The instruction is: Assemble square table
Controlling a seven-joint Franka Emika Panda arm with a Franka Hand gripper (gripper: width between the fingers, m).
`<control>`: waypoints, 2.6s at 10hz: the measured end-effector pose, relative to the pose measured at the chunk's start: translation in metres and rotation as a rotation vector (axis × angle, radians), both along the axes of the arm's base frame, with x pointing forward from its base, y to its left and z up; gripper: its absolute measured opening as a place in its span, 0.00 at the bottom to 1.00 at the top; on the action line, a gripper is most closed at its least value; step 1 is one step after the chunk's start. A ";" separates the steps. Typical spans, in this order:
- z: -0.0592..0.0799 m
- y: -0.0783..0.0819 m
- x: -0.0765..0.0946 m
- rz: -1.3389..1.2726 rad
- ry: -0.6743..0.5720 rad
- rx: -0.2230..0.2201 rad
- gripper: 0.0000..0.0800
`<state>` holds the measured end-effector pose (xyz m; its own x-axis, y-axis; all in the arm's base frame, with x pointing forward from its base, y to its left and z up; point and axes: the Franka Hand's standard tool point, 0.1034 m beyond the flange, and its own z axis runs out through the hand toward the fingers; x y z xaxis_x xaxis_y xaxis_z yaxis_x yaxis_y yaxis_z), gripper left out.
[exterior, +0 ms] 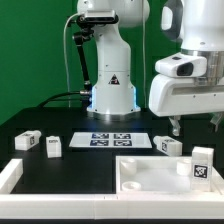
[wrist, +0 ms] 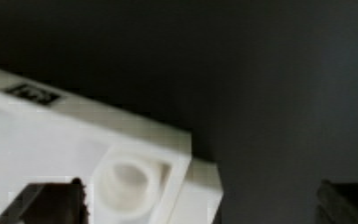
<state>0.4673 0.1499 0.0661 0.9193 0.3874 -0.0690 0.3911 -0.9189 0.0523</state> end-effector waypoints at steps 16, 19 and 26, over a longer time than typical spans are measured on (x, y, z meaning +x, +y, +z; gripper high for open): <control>-0.043 -0.027 -0.065 -0.172 0.729 -0.300 0.81; -0.052 -0.033 -0.073 -0.205 0.747 -0.316 0.81; -0.051 -0.038 -0.072 -0.217 0.750 -0.313 0.36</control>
Offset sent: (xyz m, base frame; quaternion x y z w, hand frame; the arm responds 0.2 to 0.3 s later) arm 0.0000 0.0000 0.0000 0.0000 -0.1296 0.0000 0.9916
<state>0.3957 0.1119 0.0149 0.6388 0.0689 -0.7663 0.2403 -0.9640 0.1136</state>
